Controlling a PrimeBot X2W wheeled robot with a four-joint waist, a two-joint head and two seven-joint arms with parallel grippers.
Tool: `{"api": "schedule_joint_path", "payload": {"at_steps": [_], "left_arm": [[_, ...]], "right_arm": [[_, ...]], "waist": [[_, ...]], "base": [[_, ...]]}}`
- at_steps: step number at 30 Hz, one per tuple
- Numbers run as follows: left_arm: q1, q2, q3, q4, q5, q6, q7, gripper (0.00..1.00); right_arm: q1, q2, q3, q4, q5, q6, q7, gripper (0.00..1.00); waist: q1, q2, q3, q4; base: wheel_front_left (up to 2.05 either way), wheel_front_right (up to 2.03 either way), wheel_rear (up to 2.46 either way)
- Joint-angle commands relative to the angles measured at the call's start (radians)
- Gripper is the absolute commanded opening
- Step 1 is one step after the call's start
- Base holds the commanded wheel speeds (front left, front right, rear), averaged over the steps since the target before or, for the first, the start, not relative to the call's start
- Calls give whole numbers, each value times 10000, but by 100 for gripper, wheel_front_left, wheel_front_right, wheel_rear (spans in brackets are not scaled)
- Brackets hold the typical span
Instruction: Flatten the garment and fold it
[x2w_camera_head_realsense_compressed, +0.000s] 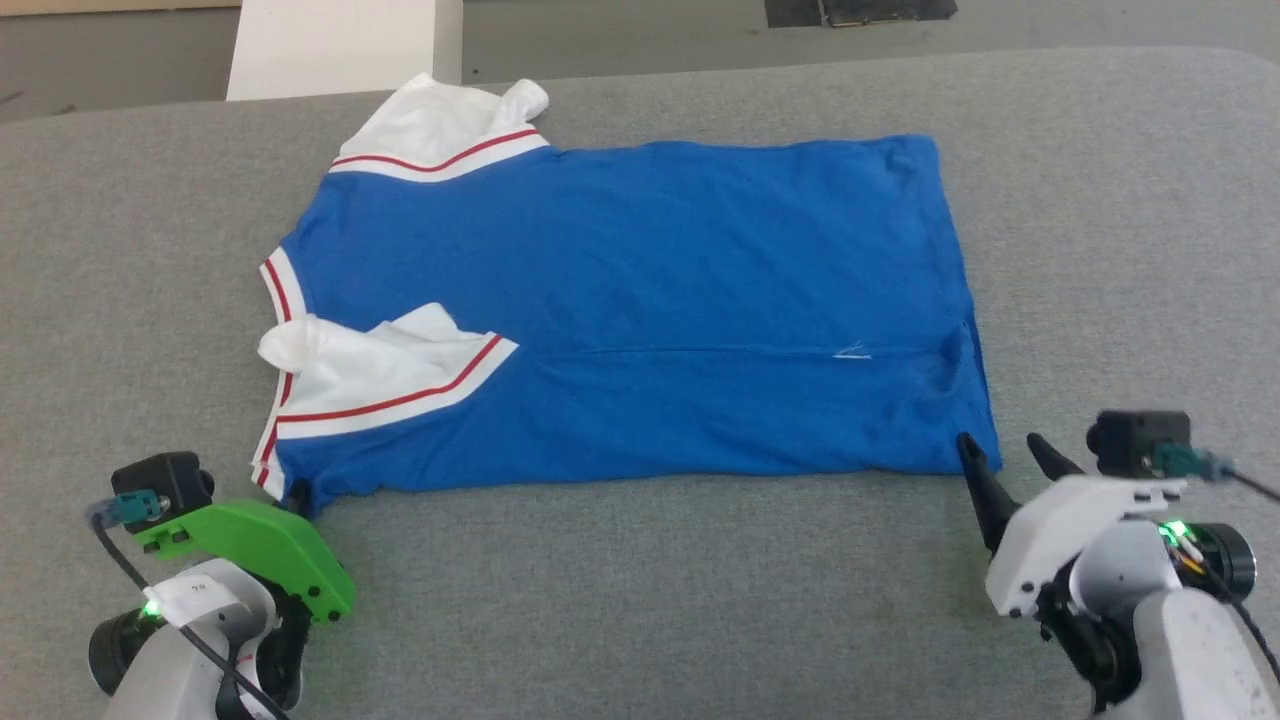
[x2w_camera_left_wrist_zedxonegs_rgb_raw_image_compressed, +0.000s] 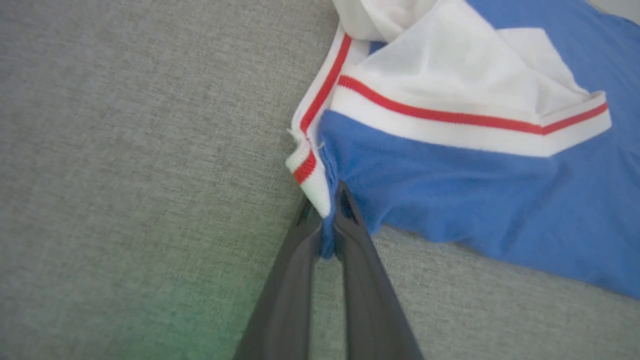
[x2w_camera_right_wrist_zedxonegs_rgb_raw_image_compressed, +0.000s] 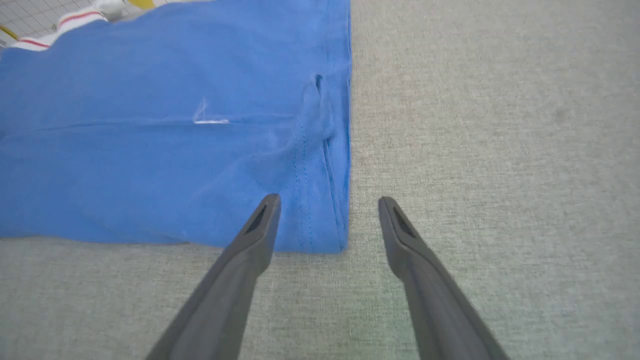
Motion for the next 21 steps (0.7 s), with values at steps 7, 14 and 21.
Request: {"api": "schedule_joint_path", "payload": {"at_steps": [7,14,21], "left_arm": [[-358,-137,-226,376,81,-318,-261,0],[-516,-160,-370,706,207,-624,-705,0],[-135,0,-281,658,572,-441,-1532,0]], "right_arm": [[-992,8,-389,297,-515,-15,3623,97],[-1046,8,-718,-171,-444,-15,5069,0],[-153,8,-902,-1315,-80,-15,3800,0]], "waist": [[0,0,240,333],[0,0,133,484],[0,0,-532,586]], "base": [[0,0,0],[0,0,0],[0,0,0]]}}
